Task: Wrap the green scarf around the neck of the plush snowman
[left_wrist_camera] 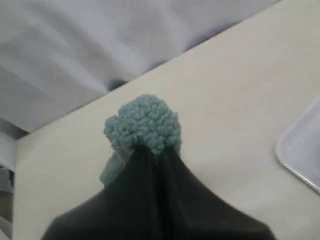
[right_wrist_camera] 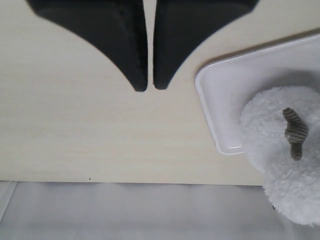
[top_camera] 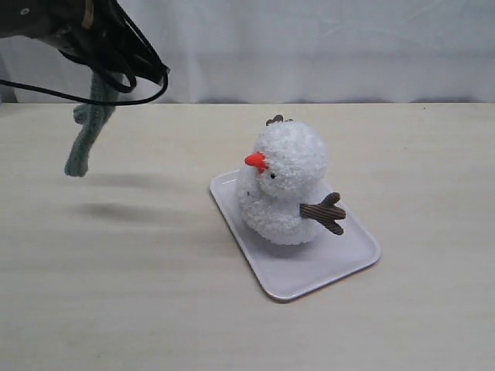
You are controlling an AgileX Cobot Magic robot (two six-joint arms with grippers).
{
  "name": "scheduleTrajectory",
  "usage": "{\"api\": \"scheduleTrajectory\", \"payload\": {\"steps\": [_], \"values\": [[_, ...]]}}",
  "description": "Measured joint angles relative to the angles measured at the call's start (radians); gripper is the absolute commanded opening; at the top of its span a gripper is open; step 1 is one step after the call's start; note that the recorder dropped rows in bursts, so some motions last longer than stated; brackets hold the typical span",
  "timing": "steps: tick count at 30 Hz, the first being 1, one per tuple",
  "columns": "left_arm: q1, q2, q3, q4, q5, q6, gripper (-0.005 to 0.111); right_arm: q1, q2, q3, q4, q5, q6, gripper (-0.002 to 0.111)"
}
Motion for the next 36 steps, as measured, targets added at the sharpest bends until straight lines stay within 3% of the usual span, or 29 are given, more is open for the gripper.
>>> {"api": "scheduleTrajectory", "payload": {"steps": [7, 15, 36], "values": [[-0.076, 0.045, 0.0, -0.181, -0.031, 0.037, 0.0, 0.0, 0.0, 0.0, 0.0, 0.0, 0.0, 0.004], [-0.203, 0.107, 0.0, -0.224, -0.172, 0.01, 0.0, 0.0, 0.0, 0.0, 0.0, 0.0, 0.0, 0.004], [-0.213, 0.184, 0.0, -0.407, -0.5, -0.062, 0.0, 0.0, 0.0, 0.0, 0.0, 0.0, 0.0, 0.004]]}}
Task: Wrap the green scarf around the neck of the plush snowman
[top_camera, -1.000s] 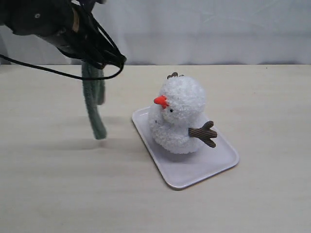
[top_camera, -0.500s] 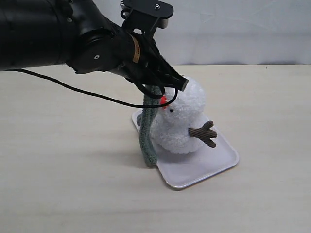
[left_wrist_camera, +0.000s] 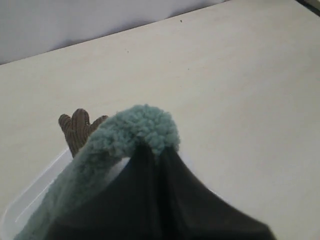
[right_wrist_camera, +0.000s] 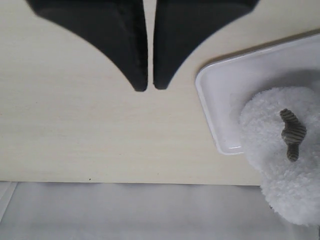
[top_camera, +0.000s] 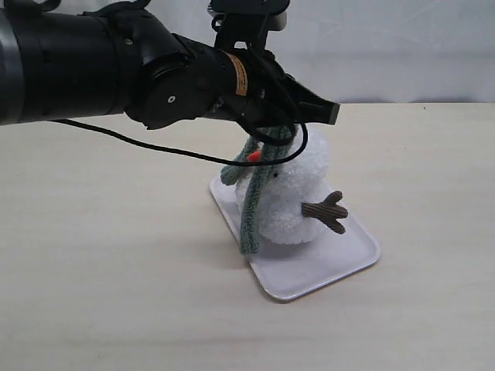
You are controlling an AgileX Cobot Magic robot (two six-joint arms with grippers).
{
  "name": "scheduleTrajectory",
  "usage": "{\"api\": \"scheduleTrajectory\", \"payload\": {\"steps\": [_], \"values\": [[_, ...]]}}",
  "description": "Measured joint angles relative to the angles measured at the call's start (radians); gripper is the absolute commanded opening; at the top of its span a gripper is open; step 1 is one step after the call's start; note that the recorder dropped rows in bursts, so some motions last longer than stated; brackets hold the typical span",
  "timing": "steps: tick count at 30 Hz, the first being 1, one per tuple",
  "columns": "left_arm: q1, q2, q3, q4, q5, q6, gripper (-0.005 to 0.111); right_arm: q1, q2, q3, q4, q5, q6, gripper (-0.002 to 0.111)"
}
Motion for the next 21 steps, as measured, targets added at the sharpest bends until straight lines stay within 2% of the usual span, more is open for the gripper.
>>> {"api": "scheduleTrajectory", "payload": {"steps": [2, 4, 10, 15, 21], "values": [[0.0, 0.012, 0.0, -0.011, -0.01, -0.002, 0.002, 0.0, 0.0, 0.0, 0.0, 0.0, 0.0, 0.004], [0.0, 0.027, 0.0, -0.014, -0.012, -0.002, 0.008, 0.0, 0.0, 0.0, 0.0, 0.0, 0.0, 0.004], [0.0, 0.055, 0.0, -0.014, -0.037, -0.002, 0.039, 0.0, 0.0, 0.0, 0.0, 0.0, 0.0, 0.004], [0.0, 0.059, 0.0, -0.014, -0.077, -0.002, 0.05, 0.0, 0.0, 0.0, 0.0, 0.0, 0.0, 0.004], [0.0, 0.059, 0.0, -0.011, -0.112, 0.003, 0.058, 0.0, 0.0, 0.0, 0.0, 0.0, 0.0, 0.004]]}}
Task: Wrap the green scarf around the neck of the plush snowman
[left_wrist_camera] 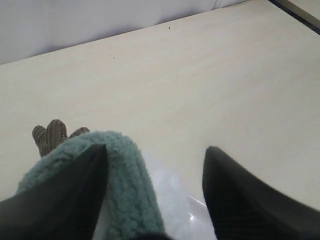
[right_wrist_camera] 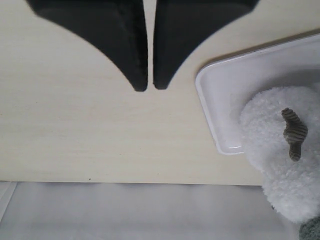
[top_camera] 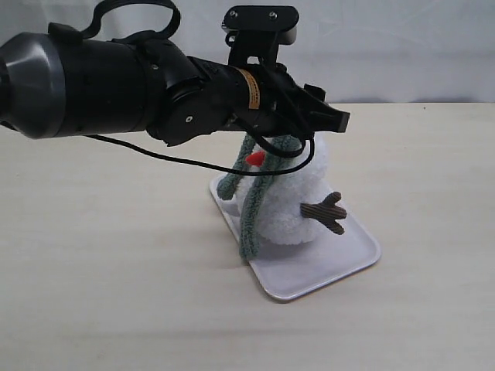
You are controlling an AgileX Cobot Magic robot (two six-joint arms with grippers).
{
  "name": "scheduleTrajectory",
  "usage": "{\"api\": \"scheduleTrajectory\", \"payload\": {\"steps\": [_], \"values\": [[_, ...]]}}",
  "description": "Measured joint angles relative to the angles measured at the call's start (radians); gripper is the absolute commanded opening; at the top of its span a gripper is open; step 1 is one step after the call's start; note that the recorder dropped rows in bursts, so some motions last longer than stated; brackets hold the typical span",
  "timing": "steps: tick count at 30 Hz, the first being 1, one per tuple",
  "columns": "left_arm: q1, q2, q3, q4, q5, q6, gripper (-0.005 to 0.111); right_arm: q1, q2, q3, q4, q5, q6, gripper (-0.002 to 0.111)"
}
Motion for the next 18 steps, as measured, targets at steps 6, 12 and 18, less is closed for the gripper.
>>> {"api": "scheduleTrajectory", "payload": {"steps": [6, 12, 18], "values": [[0.0, 0.0, 0.0, 0.044, 0.003, 0.103, 0.058, 0.0, 0.0, 0.0, 0.0, 0.0, 0.0, 0.004], [0.0, -0.031, 0.0, 0.166, 0.055, 0.122, 0.058, 0.0, 0.0, 0.0, 0.0, 0.0, 0.0, 0.004], [0.0, -0.118, 0.0, 0.232, 0.257, 0.127, 0.058, 0.0, 0.0, 0.0, 0.0, 0.0, 0.0, 0.004]]}}
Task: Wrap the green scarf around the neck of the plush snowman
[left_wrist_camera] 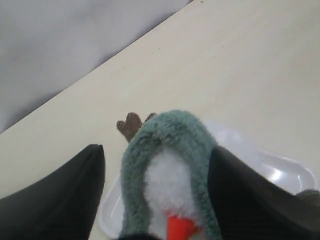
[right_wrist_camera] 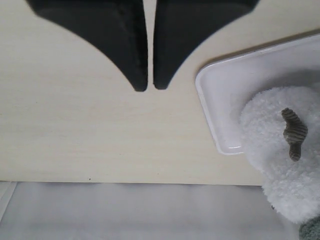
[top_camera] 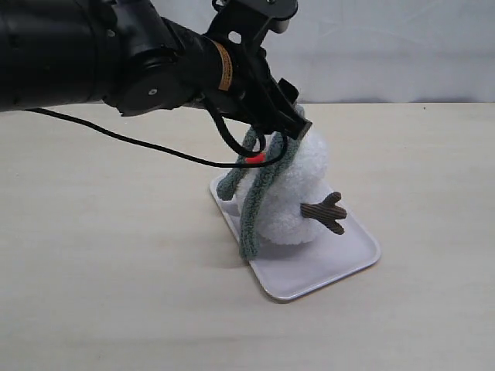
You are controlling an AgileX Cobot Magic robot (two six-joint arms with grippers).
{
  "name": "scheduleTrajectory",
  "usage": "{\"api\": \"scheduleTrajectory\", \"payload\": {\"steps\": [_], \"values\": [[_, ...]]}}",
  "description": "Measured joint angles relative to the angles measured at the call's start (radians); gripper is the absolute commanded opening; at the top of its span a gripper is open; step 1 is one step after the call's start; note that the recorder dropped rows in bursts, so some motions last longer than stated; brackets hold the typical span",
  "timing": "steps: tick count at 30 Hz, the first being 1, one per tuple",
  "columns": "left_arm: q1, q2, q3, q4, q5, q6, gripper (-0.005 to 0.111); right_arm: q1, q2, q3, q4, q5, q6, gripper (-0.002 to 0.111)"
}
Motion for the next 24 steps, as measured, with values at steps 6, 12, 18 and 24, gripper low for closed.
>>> {"api": "scheduleTrajectory", "payload": {"steps": [6, 12, 18, 24], "values": [[0.0, -0.033, 0.0, -0.119, 0.215, 0.217, 0.058, 0.0, 0.0, 0.0, 0.0, 0.0, 0.0, 0.004], [-0.001, -0.033, 0.0, -0.587, 0.176, 0.708, 0.058, 0.0, 0.0, 0.0, 0.0, 0.0, 0.0, 0.004], [-0.001, -0.005, 0.0, -0.608, 0.117, 0.734, 0.058, 0.0, 0.0, 0.0, 0.0, 0.0, 0.0, 0.004], [-0.001, 0.049, 0.0, -0.621, 0.026, 0.734, 0.058, 0.0, 0.0, 0.0, 0.0, 0.0, 0.0, 0.004]]}}
